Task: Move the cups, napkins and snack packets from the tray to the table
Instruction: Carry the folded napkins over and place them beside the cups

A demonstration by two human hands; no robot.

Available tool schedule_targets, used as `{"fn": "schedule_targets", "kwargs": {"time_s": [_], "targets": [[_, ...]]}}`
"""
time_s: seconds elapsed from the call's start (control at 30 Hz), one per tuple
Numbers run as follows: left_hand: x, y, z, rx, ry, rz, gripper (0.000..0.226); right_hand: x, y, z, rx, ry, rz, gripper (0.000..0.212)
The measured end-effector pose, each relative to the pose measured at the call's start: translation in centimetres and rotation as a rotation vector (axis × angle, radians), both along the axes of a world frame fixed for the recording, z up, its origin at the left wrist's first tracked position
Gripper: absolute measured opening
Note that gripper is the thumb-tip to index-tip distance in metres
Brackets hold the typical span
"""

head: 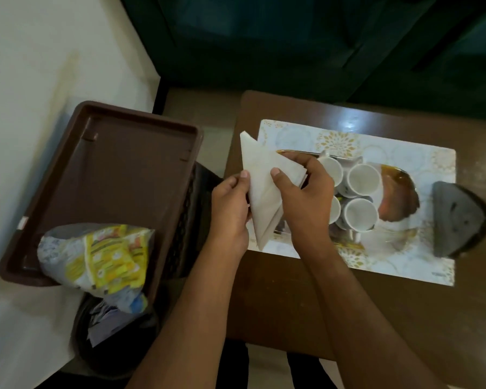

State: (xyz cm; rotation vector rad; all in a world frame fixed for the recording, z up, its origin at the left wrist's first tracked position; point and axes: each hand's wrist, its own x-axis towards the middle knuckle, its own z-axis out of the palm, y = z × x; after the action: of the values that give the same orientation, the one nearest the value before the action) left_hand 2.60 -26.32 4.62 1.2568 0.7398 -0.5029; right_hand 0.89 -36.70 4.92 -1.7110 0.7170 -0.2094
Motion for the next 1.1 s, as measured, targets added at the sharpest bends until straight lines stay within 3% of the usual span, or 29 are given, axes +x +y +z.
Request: {"fn": "schedule_targets", "kwargs": {"time_s": [0.17, 0.33, 0.83, 1.1], "targets": [[-1.9, -5.8, 1.2, 0.044, -0.019, -0.064, 0.025, -2.7, -5.0, 1.3, -0.055, -0.060, -0.037, 0.033], [-3.5, -11.3, 2.0, -0.035, -0.035, -0.097, 0.025, -5.1, -10.2, 1.9, -0.132, -0.109, -0.040, 0.036], [-7.8, -25.5, 0.8, -0.021, -0.027, -0.229, 0.022, -10.8, -23.0, 2.0, -0.188, -0.074, -0.245, 0.037], [-9.2, -30.8, -1.1, 0.021, -0.085, -0.309, 0.019, -12.3, -28.4, 1.5, -0.461, -0.084, -0.313, 0.046]]}}
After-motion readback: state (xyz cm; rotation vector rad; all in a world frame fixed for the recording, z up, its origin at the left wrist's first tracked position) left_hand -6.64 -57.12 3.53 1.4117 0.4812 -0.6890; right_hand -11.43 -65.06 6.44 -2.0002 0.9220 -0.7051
